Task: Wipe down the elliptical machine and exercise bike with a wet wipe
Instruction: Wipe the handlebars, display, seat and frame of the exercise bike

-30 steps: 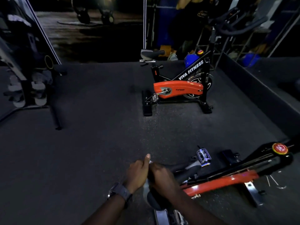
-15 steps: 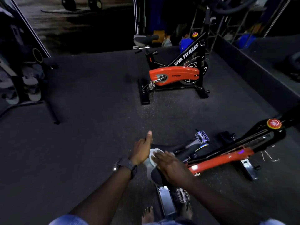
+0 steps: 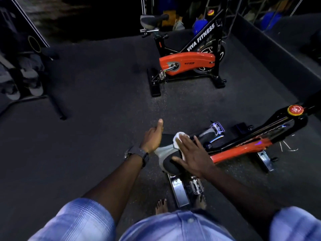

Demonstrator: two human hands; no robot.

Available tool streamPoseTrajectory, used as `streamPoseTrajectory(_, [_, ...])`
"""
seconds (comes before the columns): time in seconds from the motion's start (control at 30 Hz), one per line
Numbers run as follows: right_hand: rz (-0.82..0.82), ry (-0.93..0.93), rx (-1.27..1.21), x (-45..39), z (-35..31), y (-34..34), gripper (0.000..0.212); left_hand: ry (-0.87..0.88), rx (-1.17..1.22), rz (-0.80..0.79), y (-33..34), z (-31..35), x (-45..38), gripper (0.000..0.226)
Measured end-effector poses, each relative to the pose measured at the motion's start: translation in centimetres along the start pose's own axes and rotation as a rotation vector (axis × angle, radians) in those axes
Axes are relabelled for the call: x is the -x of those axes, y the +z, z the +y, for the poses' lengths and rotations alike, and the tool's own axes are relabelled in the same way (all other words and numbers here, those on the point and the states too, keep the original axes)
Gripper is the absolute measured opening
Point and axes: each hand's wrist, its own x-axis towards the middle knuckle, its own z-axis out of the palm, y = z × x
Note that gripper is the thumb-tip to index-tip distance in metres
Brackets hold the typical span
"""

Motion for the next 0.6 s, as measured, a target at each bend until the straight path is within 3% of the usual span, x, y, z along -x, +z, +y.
streamPoseTrajectory(0.13, [-0.034,-0.052,-0.089,-2.5,-4.5,0.8,0.097,0.007,-0.041,-0.007,0.2,0.1,0.2,0.084])
streamPoseTrajectory(0.23, [-0.047,-0.176,0.018,0.6,-3.0,0.9,0.094,0.020,-0.047,-0.032,0.2,0.2,0.1,0.088])
streamPoseTrajectory(0.33, [-0.006,-0.018,0.040,1.2,0.3,0.2,0.098,0.007,-0.043,-0.001,0.4,0.2,0.3,0.107])
streamPoseTrajectory(0.43, [-0.022,0.071,-0.069,-2.4,-1.8,0.1,0.105,0.017,-0.043,-0.008,0.7,0.3,0.5,0.085])
streamPoseTrajectory(0.5, [-0.041,-0.051,-0.105,-3.1,-4.1,0.3,0.104,0.011,-0.049,-0.011,0.6,0.3,0.6,0.072])
streamPoseTrajectory(0.6, [-0.062,-0.270,-0.005,-0.2,-2.9,0.5,0.095,0.002,-0.023,-0.015,0.4,0.1,0.1,0.085])
